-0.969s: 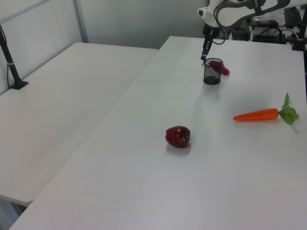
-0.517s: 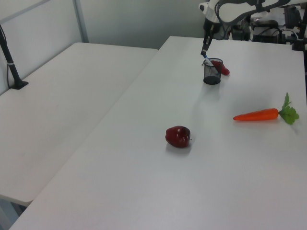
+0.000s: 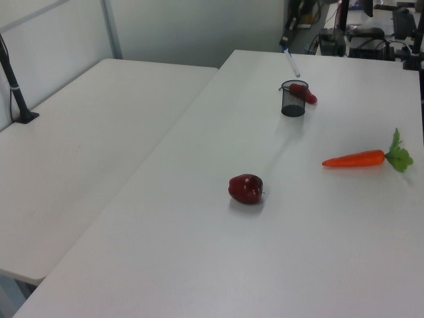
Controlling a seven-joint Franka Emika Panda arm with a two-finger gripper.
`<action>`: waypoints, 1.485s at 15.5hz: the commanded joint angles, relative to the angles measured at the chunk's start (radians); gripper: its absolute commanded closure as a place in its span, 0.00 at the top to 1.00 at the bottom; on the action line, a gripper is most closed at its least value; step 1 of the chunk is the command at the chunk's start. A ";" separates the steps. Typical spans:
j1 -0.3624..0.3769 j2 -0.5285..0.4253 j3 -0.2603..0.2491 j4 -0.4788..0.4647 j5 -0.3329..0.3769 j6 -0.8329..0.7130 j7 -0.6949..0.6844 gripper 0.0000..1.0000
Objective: Take marker pen
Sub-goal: 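Lift the marker pen up out of the pen cup, then carry the marker pen toward the red apple and lower it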
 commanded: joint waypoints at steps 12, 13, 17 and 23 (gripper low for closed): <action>0.110 -0.085 0.042 -0.035 0.031 -0.131 0.382 0.04; 0.126 -0.084 0.042 -0.035 0.031 -0.156 0.408 0.04; 0.207 -0.072 0.042 -0.086 0.030 -0.205 0.460 0.04; 0.285 0.022 0.041 -0.089 0.027 -0.274 0.460 0.04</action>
